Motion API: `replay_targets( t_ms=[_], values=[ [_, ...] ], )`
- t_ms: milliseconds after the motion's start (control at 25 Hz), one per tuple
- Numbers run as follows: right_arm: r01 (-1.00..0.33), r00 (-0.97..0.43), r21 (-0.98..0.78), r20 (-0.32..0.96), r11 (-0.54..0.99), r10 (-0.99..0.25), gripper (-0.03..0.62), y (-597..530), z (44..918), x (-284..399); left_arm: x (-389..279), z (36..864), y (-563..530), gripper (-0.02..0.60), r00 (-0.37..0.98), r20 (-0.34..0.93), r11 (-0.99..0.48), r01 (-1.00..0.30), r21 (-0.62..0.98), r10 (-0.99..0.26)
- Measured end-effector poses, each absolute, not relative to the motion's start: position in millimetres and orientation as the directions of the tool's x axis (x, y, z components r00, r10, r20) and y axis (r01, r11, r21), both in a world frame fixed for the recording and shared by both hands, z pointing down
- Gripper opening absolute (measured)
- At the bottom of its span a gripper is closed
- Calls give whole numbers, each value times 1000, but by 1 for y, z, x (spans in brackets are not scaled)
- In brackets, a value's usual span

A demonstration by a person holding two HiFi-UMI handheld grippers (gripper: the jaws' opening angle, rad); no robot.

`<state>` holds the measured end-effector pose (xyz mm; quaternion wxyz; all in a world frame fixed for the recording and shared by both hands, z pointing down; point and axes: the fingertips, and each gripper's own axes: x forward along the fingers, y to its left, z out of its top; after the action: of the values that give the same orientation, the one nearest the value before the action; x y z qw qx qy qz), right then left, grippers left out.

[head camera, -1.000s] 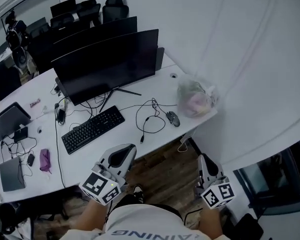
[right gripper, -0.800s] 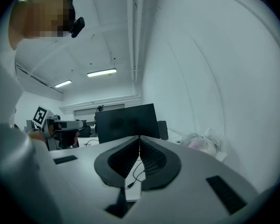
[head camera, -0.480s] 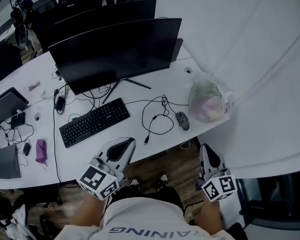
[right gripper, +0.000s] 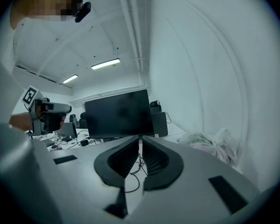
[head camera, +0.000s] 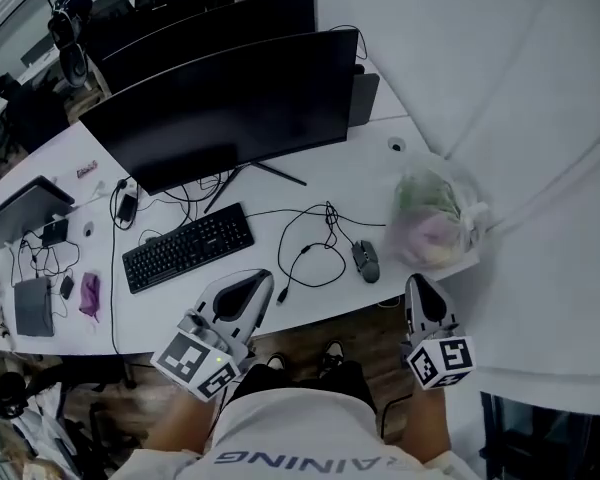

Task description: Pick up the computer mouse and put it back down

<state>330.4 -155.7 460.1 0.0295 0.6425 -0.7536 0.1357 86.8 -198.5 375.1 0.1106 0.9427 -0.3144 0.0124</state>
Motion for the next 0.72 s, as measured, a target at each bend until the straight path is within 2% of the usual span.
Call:
replay_targets(
  t_ms=[240, 280, 360, 520, 720],
  values=[
    [-963, -254, -164, 303, 212, -919, 28, -192, 498, 344, 109, 392, -208, 5, 751, 150, -724, -660, 204, -643],
    [-961, -268, -163, 329, 225, -905, 52, -195, 506, 342, 110, 396, -209, 5, 748, 157, -718, -663, 211, -644],
    [-956, -288, -162, 389, 243, -875, 142, -202, 525, 335, 110, 402, -210, 5, 747, 163, -713, -664, 226, -644],
    [-960, -276, -112, 504, 256, -818, 253, -215, 567, 321, 104, 416, -217, 5, 743, 179, -699, -668, 256, -645],
    [-967, -226, -45, 601, 250, -766, 298, -229, 620, 313, 90, 435, -221, 5, 726, 213, -671, -686, 282, -653]
  ],
)
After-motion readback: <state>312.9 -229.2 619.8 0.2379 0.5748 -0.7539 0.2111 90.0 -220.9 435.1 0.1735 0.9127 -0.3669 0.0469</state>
